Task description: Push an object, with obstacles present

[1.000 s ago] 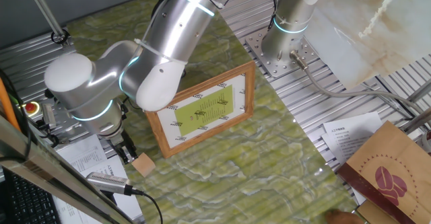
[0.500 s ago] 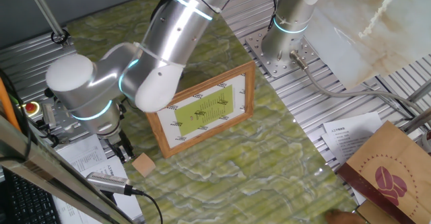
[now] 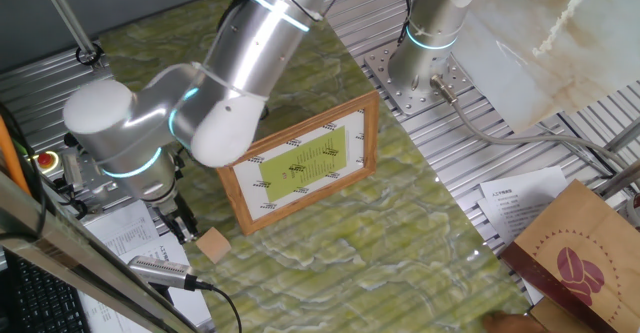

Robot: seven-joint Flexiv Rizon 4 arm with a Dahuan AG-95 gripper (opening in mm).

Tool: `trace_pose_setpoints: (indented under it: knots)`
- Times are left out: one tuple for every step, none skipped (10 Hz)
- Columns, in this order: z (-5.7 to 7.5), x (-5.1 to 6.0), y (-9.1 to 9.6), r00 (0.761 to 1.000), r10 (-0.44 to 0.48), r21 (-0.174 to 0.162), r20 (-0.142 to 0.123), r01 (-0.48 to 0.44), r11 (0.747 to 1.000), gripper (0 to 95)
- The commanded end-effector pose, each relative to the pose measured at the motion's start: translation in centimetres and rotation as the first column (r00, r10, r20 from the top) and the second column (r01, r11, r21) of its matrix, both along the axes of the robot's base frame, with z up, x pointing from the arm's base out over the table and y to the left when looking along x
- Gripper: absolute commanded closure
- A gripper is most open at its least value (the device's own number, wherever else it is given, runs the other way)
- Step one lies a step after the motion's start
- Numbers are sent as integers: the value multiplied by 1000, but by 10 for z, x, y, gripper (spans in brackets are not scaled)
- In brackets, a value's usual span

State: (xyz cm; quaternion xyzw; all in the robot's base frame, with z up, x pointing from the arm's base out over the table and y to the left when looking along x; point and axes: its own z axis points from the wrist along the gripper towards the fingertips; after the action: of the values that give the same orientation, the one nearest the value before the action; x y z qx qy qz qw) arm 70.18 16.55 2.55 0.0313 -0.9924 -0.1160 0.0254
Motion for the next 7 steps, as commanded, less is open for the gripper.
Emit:
trace_pose_setpoints:
  knots:
    - [0,-1,5,999,32,45,-21,-31,999,950]
    - [1,-1,5,999,31,55,-22,-30,998,950]
    - [1,-1,6,999,30,61,-27,-29,998,950]
    - [1,-1,6,999,32,56,-33,-30,998,950]
    - [1,-1,6,999,27,42,-29,-25,999,950]
    - [1,-1,6,999,26,12,-22,-25,1000,950]
    - [1,-1,6,999,34,4,-18,-34,999,950]
